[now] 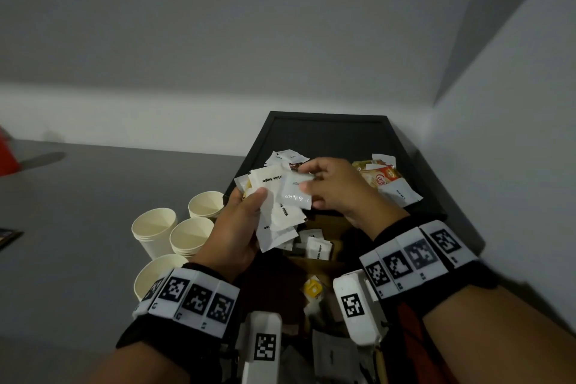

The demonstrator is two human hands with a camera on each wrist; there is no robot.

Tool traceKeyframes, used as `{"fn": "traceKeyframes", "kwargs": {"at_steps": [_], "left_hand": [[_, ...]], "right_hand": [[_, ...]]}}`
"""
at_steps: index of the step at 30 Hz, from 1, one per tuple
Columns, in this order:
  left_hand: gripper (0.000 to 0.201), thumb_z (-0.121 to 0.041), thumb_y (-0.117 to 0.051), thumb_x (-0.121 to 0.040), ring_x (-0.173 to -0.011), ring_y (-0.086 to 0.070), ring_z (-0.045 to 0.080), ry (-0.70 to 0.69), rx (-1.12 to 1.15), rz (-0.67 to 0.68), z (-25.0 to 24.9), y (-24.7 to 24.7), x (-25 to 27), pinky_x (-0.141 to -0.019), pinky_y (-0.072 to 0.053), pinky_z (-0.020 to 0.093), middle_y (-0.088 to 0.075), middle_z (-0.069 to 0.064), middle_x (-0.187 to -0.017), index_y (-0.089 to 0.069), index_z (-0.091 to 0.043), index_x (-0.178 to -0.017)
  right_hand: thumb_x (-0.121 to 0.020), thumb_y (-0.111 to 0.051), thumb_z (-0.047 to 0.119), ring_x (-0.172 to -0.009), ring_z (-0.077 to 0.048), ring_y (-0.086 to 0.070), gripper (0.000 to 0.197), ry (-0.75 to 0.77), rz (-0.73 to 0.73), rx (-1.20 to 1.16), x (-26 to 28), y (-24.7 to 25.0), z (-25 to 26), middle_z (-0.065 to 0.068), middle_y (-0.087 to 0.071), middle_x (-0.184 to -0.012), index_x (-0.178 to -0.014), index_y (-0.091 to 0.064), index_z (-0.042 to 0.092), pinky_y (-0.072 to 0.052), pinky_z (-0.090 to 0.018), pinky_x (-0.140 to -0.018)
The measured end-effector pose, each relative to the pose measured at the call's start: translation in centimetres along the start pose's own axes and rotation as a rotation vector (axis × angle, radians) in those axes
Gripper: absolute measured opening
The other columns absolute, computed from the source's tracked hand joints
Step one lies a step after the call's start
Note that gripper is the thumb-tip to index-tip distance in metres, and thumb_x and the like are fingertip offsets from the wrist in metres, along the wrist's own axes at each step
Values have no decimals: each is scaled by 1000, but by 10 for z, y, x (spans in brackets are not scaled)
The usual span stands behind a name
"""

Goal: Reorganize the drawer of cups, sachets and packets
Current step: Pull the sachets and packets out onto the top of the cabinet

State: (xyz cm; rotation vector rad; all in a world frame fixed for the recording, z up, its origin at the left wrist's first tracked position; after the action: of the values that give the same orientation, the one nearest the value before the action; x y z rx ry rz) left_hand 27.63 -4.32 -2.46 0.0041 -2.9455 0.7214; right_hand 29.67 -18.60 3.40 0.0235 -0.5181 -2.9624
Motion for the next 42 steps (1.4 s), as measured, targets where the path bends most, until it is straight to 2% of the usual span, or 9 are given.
{"fn": "traceKeyframes", "kwargs": {"at_steps": [7, 10, 14, 16, 19, 23, 30, 34, 42], "left_hand": [[33, -13, -44, -98, -89, -67, 25, 50, 8, -19, 1, 10, -1, -67, -56, 42, -66, 11, -111, -44, -18, -131], [32, -13, -43, -99, -88, -67, 25, 76, 7, -21, -1, 14, -6, -61, -58, 39, -66, 12, -112, -44, -19, -130], [26, -14, -43, -99, -90, -66, 27, 82, -10, 33, -9, 9, -12, -59, -57, 39, -65, 14, -112, -47, -19, -124], [21, -12, -43, -98, -90, -66, 28, 69, -23, 70, -13, 4, -13, -61, -55, 40, -65, 13, -108, -50, -20, -116], [27, -10, -43, -97, -91, -67, 30, 79, -23, 117, -12, 0, -15, -59, -57, 40, -66, 15, -111, -48, -18, -123], [31, -10, -41, -99, -96, -68, 32, 59, -45, 245, -7, -16, -13, -65, -57, 40, -65, 18, -113, -46, -12, -129], [19, -12, -44, -98, -89, -69, 23, 48, -98, 311, -2, -23, -5, -77, -57, 41, -72, 8, -97, -55, -19, -111], [18, -7, -42, -98, -70, -71, 16, 81, -101, 361, 0, -27, -5, -60, -59, 34, -74, 1, -76, -54, -21, -99], [13, -9, -48, -96, -73, -68, 22, 83, -84, 214, -9, -10, -17, -55, -54, 33, -69, 13, -90, -54, -18, -104]], "right_hand": [[-93, -52, 9, -62, -7, -51, 27, -97, -389, -150, -16, 72, -17, -4, -59, -85, -119, -57, 12, -43, -17, -51], [-92, -48, 2, -62, -12, -53, 31, -182, -470, -206, -18, 93, -32, -7, -57, -81, -123, -54, 6, -49, -24, -60], [-86, -51, 0, -75, -20, -53, 16, -212, -490, 14, -12, 103, -32, -11, -53, -92, -76, -53, 13, -50, -39, -81], [-84, -54, 4, -79, -24, -55, 10, -150, -566, 108, -5, 101, -18, -11, -55, -89, -79, -58, 12, -50, -34, -73], [-91, -56, 14, -71, -13, -57, 17, -63, -389, 81, 3, 57, 6, -3, -61, -90, -107, -60, 14, -47, -19, -56], [-92, -56, 31, -82, -11, -62, 13, -41, -88, 243, 14, -8, 25, 4, -64, -93, -103, -57, 25, -52, -25, -71], [-91, -59, 17, -89, -20, -66, 13, -128, -184, 146, 12, -7, -2, -6, -69, -101, -103, -61, 15, -57, -38, -80], [-92, -56, 13, -70, -12, -60, 13, -160, -184, 64, 15, 0, -7, -7, -68, -94, -105, -59, 15, -52, -25, -64], [-95, -49, 11, -54, -10, -49, 10, -309, -301, -65, 13, 35, -10, -7, -56, -69, -88, -56, 10, -42, -18, -48]]}}
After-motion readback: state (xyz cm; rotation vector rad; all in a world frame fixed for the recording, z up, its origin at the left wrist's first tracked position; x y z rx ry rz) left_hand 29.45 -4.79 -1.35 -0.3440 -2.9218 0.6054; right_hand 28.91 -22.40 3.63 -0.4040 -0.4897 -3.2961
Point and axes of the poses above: each hand's wrist, its own x-axis away from the middle knuckle, its own y-axis out of the back of the hand, z = x × y, the point moved 9 cm from there along -x, towards the middle knuckle
